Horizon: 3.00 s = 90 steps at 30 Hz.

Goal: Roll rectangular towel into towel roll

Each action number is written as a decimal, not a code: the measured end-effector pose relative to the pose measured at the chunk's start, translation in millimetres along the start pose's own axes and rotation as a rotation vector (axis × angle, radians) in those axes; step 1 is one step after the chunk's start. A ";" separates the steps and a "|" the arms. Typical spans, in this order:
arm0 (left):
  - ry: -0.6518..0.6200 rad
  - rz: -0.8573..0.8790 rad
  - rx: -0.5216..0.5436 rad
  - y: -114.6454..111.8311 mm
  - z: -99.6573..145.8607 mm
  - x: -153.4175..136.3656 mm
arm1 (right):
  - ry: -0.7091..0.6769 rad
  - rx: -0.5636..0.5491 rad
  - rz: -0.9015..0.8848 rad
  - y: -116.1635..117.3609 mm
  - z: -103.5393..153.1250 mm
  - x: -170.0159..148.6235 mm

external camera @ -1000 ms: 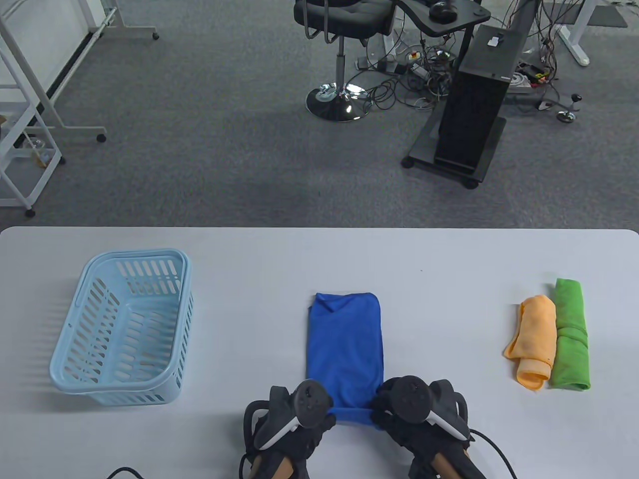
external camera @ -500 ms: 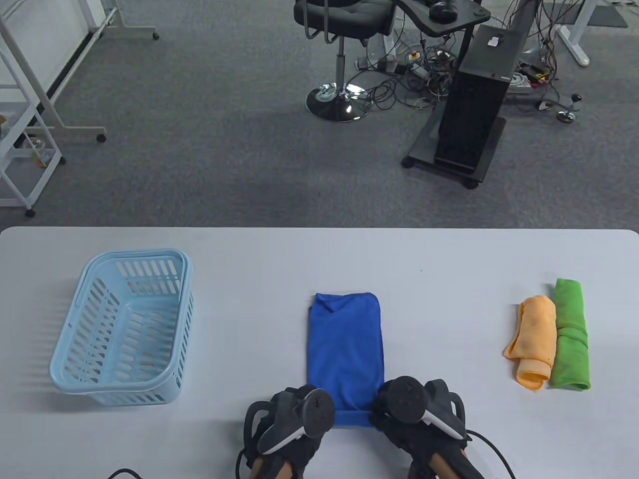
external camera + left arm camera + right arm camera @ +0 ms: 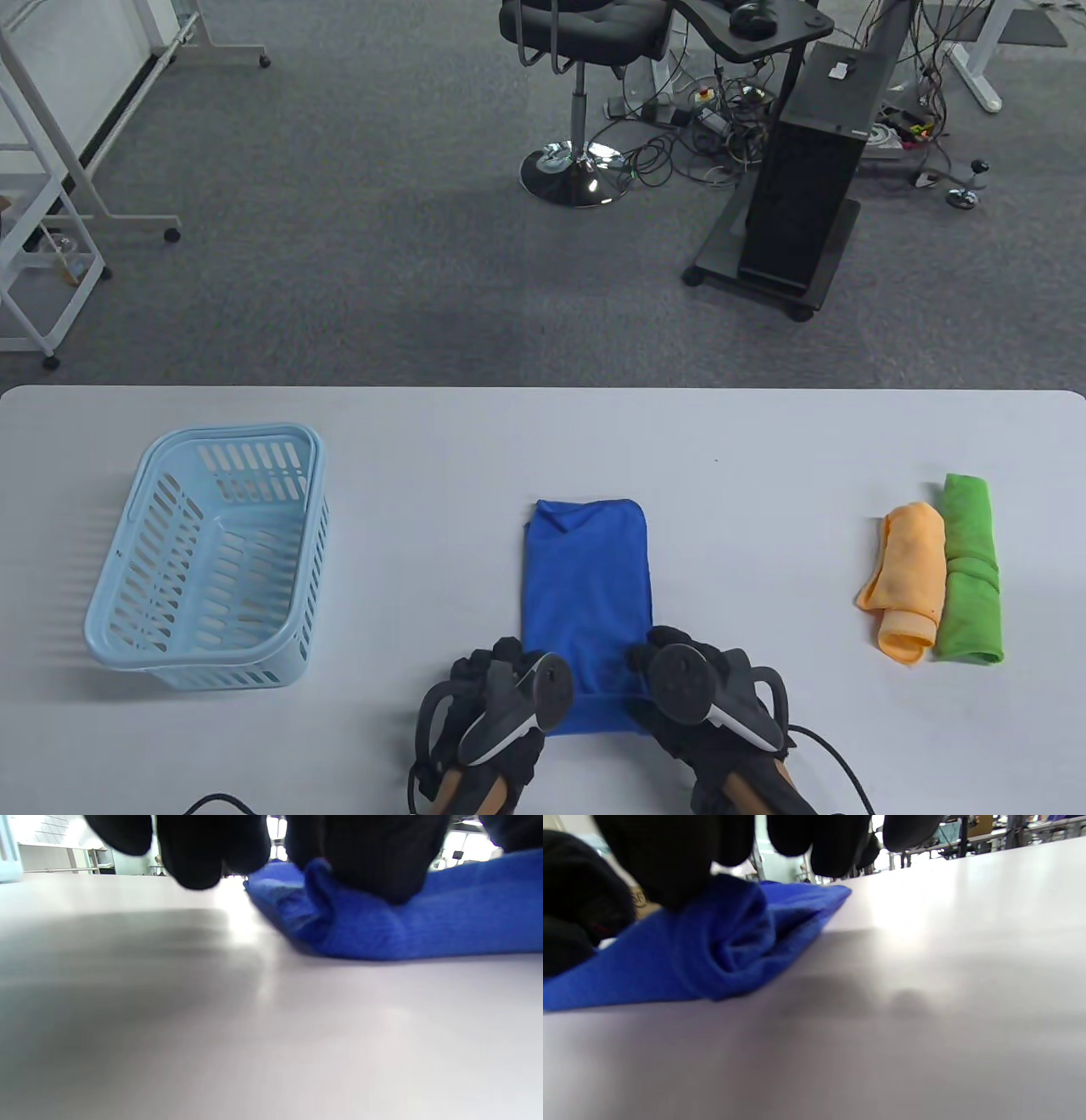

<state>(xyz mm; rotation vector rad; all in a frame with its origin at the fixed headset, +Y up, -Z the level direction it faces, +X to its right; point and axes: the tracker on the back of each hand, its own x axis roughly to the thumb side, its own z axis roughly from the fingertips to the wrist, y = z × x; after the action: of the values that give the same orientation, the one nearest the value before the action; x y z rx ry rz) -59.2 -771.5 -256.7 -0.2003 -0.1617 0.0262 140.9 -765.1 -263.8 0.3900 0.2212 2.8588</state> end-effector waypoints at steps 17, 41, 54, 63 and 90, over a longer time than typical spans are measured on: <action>-0.180 -0.204 -0.057 3.2 10.8 21.4 | 0.020 0.237 0.136 18.5 -3.4 2.3; -0.105 -0.066 -0.017 5.7 4.2 15.3 | 0.100 0.251 -0.003 12.1 -1.7 -10.1; -0.119 -0.204 -0.078 7.2 9.8 31.6 | 0.025 0.163 0.076 13.8 -1.1 0.4; -0.136 -0.143 -0.127 2.2 7.3 26.8 | 0.055 0.240 0.113 17.3 -1.3 0.5; -0.127 -0.056 -0.080 -4.7 2.4 19.8 | 0.076 0.194 -0.018 17.3 -5.0 -5.9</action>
<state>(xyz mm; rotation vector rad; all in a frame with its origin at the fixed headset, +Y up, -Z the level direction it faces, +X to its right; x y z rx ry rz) -39.9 -774.7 -250.3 -0.2736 -0.2947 -0.0232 141.1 -783.7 -266.9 0.3139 0.5157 2.8460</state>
